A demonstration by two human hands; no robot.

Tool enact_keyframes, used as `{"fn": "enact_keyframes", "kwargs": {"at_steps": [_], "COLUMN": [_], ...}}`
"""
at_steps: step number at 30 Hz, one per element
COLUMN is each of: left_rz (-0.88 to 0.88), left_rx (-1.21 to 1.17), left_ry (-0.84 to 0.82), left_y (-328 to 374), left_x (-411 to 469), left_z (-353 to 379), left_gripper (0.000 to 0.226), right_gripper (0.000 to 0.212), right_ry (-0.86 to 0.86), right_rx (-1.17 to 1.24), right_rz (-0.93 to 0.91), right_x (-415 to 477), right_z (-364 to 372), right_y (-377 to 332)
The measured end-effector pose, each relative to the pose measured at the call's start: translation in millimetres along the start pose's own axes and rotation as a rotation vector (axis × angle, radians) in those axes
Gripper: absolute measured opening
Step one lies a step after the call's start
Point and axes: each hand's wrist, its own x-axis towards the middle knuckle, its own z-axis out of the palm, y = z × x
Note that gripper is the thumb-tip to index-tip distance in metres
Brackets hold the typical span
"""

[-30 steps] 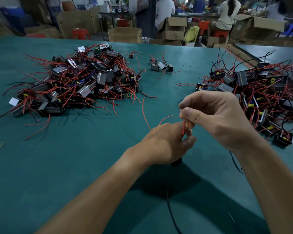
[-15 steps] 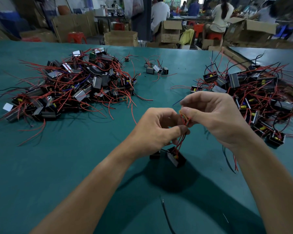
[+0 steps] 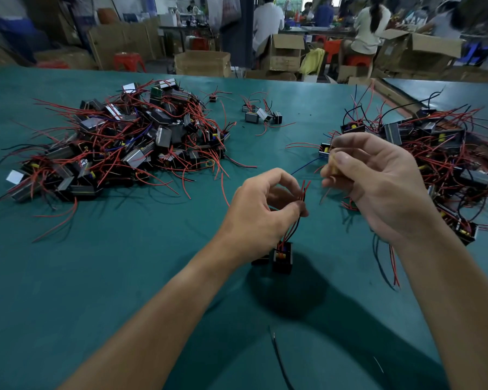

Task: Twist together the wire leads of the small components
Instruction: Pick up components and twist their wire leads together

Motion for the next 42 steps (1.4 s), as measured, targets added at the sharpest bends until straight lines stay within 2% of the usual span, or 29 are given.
{"fn": "enact_keyframes", "kwargs": {"at_steps": [4,7,15,17,20,25,29,33,37,40,42], "left_rz": [-0.016,-0.03,-0.041,-0.046,-0.038,-0.04,-0.018,-0.029,-0.022,-0.008,-0.009], "left_rx": [-0.108,-0.167,-0.163,-0.147,-0.117,-0.035,0.058,0.041,0.029,0.057,0.069], "left_ry": [0.002,0.002,0.028,0.038,0.075,0.173,0.176,0.17,0.177,0.146,0.147], "left_y": [1,4,2,2,2,-2,-3,-3,-1,-1,0], "left_x": [-1,-1,2,2,2,3,-1,-1,-1,-2,-3], "left_z": [2,3,3,2,1,3,8,10,8,5,5], "left_gripper": [0.031,0.006,0.004,0.004,0.017,0.023,0.015,0.014,0.01,0.01,0.015], "right_gripper": [0.022,0.024,0.019,0.021,0.018,0.017,0.022,0.015,0.02,0.025,0.034], "right_ry": [-0.056,-0.115,-0.23,-0.269,-0.259,-0.303,-0.342,-0.343,-0.402,-0.482,-0.469], "right_rx": [-0.121,-0.22,-0.335,-0.365,-0.357,-0.406,-0.483,-0.359,-0.176,-0.257,-0.311], "right_rz": [0.016,-0.022,-0.014,0.016,0.078,0.278,0.371,0.244,0.296,0.306,0.31], "right_x": [-3,-4,-4,-4,-3,-3,-3,-7,-5,-4,-5], "right_z": [4,8,0,-2,-4,-6,-5,4,-4,-13,-15], "right_y": [2,6,7,6,5,6,3,0,3,4,6]}}
